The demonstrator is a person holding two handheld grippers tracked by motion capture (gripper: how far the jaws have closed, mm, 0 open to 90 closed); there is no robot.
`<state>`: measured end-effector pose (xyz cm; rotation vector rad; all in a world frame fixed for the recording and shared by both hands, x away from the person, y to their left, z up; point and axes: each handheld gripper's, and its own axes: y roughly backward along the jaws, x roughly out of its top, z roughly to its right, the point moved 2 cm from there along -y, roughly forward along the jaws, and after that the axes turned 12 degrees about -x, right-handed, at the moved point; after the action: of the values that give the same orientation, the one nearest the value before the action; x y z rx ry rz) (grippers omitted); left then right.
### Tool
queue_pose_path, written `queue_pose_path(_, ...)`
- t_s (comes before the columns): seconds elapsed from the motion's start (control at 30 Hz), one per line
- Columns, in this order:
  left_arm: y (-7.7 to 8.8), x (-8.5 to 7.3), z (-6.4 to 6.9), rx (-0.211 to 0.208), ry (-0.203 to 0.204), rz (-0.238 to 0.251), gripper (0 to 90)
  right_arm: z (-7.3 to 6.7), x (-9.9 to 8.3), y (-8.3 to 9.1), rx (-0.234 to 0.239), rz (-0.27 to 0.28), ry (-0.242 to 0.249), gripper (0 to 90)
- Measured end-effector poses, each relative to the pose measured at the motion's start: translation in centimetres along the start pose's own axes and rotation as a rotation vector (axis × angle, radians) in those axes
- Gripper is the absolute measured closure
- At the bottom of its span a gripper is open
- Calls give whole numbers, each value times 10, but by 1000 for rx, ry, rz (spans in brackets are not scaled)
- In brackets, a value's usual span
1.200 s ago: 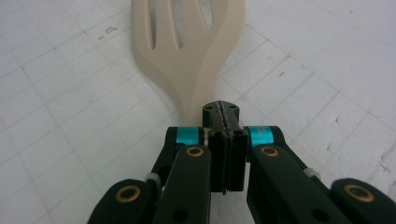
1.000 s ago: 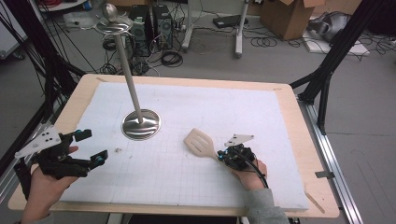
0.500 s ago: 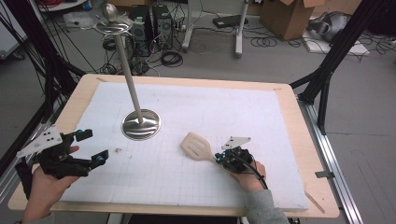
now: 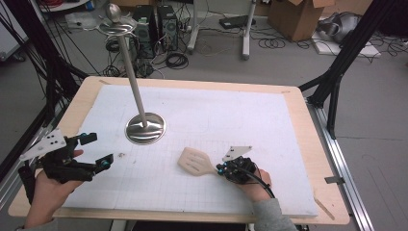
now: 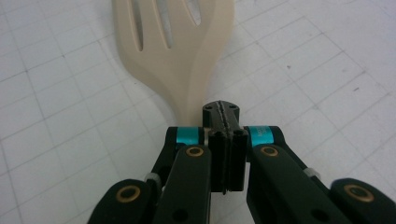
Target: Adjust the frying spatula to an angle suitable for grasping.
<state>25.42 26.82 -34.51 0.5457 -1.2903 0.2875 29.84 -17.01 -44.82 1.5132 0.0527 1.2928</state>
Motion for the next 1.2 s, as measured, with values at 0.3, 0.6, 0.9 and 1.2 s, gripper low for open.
queue_pose_path(0.3,-1,1,0,-3,-1,0,18,-7,1,1,21,-1,25,900)
queue_pose_path(0.6,-1,3,-2,-8,-1,10,18,-10,2,4,15,38,-12,900)
queue_pose_path(0.9,-23,9,-4,-60,-12,0,18,-9,-11,26,-23,87,-40,900)
queue_pose_path(1.2,-44,15,-9,-102,-18,-5,18,-5,-33,49,-27,135,-82,900)
